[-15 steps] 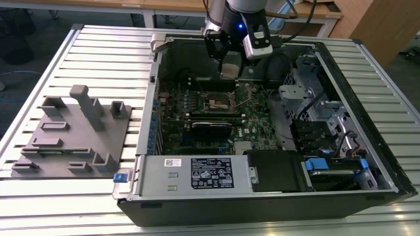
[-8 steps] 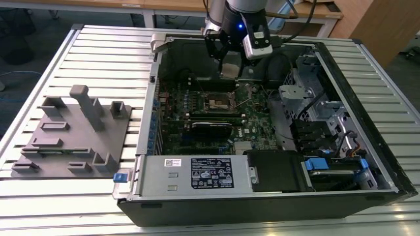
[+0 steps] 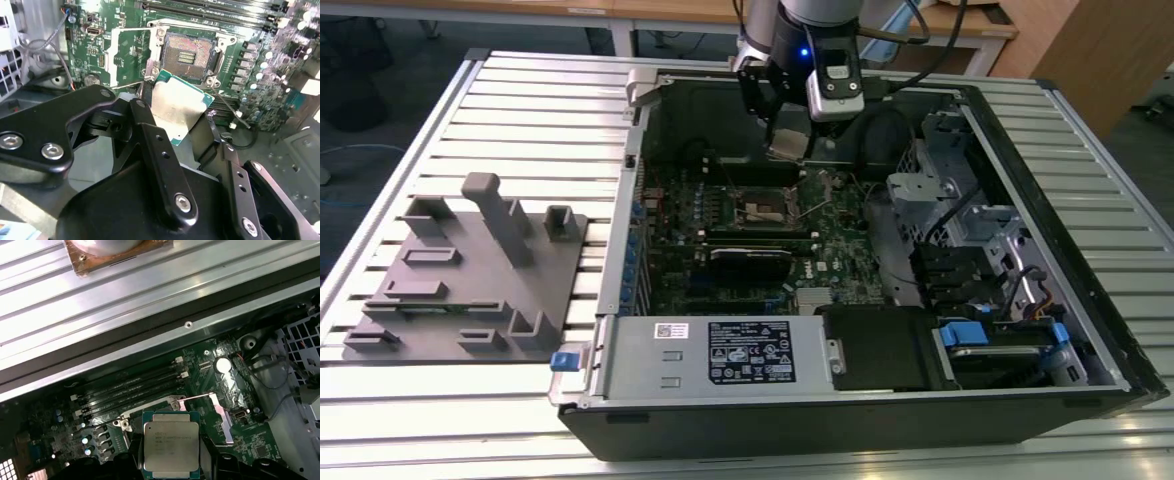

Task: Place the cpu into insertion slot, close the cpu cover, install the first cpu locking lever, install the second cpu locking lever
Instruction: 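Place the cpu into insertion slot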

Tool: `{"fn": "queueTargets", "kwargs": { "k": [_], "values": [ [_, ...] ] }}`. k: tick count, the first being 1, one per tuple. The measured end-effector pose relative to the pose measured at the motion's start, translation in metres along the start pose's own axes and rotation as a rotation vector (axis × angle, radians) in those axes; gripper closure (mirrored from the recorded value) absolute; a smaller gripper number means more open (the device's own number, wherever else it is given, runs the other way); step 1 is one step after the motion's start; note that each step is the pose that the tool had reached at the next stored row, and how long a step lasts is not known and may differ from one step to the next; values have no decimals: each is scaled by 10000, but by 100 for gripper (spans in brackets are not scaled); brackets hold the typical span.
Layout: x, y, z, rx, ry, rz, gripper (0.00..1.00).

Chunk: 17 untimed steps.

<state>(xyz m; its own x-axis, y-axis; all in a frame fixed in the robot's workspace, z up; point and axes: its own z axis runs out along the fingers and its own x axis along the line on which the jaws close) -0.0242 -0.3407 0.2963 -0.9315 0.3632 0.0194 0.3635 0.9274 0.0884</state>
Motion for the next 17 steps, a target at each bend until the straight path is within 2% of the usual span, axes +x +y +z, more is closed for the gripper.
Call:
{"fn": "queueTargets", "kwargs": {
  "k": [7,12,17],
  "values": [
    [0,0,0,-1,-3,17,46],
    [0,0,0,-5,-24,274,46],
    [0,0,0,-6,-26,283,46]
  ]
}}
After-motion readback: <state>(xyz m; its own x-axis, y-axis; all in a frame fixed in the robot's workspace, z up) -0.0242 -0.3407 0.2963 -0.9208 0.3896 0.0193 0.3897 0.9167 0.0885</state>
